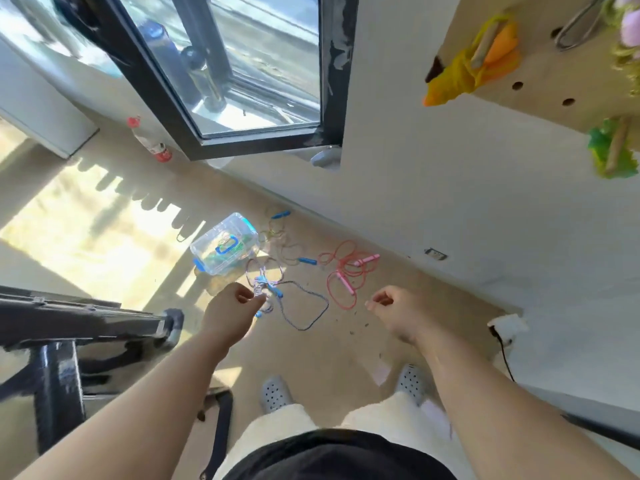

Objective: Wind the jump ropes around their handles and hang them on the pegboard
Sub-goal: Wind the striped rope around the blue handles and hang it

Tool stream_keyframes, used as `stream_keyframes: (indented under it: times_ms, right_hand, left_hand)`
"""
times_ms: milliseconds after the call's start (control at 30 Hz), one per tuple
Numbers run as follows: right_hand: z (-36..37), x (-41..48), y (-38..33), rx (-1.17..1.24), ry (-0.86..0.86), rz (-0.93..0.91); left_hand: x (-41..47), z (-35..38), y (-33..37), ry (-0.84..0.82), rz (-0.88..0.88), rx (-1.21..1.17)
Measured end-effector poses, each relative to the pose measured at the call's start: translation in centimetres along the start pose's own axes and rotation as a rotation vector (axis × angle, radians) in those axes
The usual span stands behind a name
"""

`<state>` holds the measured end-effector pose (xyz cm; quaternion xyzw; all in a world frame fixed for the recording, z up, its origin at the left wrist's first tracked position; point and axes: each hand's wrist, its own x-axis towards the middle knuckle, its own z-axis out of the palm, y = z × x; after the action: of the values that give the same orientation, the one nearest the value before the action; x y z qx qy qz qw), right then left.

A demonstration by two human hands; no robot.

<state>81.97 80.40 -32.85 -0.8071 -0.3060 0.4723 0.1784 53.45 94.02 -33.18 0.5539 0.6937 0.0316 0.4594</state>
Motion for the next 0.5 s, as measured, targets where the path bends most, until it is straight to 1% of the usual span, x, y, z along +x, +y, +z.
stream_keyframes:
  times_ms: [100, 233, 367, 500]
  right_hand:
    - [2.8, 1.7, -1.5, 0.012, -0.029, 0.014]
    - [4.6, 6.2, -3.7, 0.005, -0.075, 0.019]
    - [7.0, 13.5, -6.0, -0.027, -0.138, -0.015]
    - [10.7, 20.3, -7.3, -0.082, -0.197, -0.005]
  left_hand:
    - [2.9, -2.1, -2.0, -0.018, -0.014, 0.063]
    - [6.2, -3.1, -3.0, -0.041, -0.033, 0.141]
    - [10.5, -2.3, -3.8, -0.020, -0.069, 0.193]
    - [16.1, -0.6, -5.3, -0.087, -0.105, 0.185]
